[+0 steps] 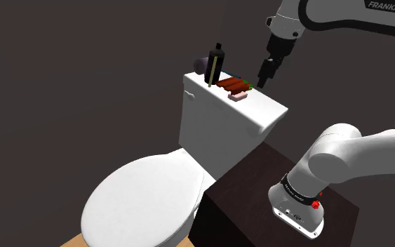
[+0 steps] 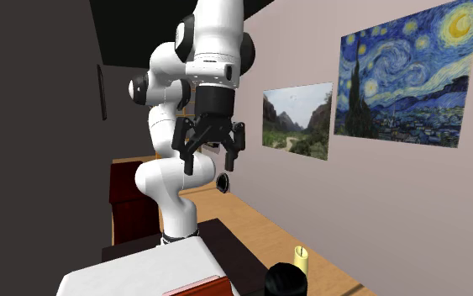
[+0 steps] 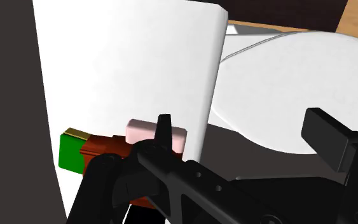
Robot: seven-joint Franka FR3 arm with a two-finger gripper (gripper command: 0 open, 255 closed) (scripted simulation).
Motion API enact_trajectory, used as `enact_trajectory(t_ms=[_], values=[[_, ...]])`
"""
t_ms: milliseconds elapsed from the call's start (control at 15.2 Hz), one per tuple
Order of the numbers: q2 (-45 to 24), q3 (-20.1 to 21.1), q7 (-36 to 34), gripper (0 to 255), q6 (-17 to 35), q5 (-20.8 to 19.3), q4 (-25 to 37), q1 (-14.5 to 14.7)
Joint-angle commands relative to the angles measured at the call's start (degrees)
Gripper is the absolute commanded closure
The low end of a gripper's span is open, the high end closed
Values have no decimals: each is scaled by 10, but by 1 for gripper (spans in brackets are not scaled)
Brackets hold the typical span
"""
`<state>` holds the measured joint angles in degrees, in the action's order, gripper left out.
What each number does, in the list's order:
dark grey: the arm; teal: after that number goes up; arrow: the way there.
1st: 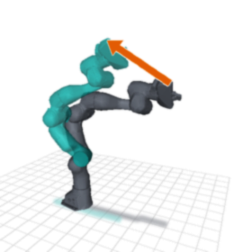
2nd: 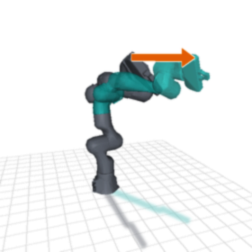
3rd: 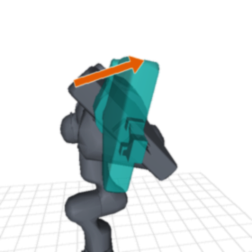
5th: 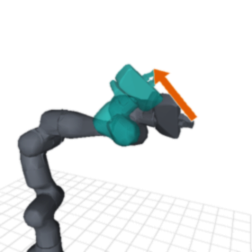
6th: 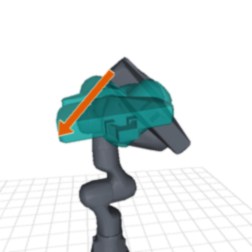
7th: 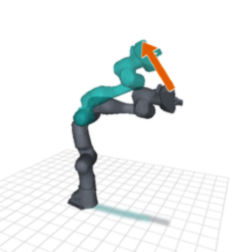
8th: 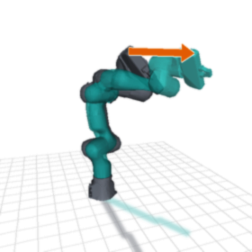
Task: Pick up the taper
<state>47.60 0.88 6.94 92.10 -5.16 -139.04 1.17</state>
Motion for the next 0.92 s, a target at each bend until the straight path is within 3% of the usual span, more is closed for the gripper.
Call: enact_trajectory(t_ms=[0,858], values=[[0,0,0,0,0,0,0,0],[-257,-27,-14,0,151,28,171,-10]])
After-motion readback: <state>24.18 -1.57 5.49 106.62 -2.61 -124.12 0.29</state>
